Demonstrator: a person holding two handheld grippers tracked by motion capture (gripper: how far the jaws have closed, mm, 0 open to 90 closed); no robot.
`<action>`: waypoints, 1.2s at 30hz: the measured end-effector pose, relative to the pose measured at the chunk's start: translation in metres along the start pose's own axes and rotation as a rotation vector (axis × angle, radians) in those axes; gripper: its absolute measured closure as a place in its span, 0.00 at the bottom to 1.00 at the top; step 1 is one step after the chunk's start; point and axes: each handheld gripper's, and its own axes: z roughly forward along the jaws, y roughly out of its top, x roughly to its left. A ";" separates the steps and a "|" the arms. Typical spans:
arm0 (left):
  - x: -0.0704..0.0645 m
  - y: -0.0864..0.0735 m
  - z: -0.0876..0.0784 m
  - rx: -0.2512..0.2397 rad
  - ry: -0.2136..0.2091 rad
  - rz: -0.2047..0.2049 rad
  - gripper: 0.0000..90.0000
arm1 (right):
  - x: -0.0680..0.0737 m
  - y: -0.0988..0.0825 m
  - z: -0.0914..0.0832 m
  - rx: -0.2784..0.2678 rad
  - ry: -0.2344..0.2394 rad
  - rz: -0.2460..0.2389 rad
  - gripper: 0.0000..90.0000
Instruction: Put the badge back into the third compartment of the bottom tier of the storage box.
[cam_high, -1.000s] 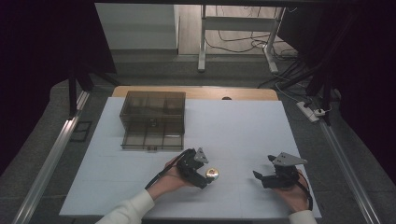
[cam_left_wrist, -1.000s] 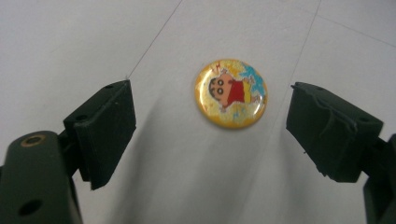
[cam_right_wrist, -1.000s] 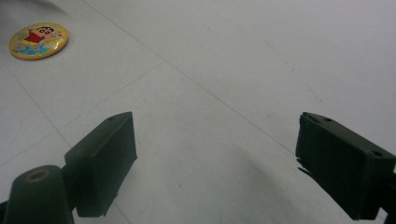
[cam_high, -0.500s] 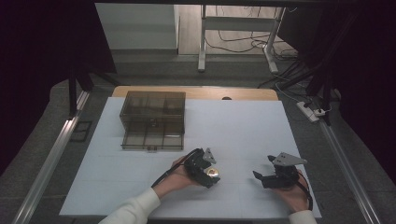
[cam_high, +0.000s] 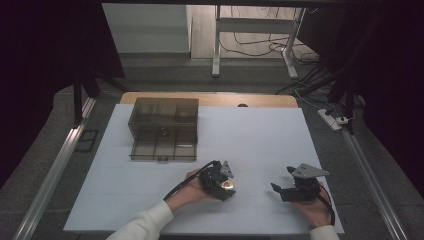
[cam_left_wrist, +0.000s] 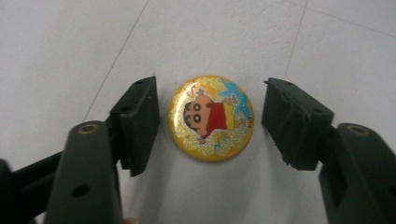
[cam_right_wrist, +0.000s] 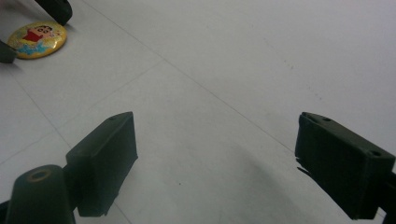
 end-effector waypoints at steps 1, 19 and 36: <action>0.000 0.000 0.000 -0.001 0.002 0.001 0.43 | 0.000 0.000 0.000 -0.002 0.001 0.000 0.14; 0.003 0.000 -0.010 -0.047 0.010 -0.004 0.51 | 0.000 0.000 0.000 0.004 0.002 0.002 0.15; 0.000 0.005 -0.032 -0.127 0.007 0.001 0.51 | 0.000 0.000 0.000 0.002 0.002 0.002 0.15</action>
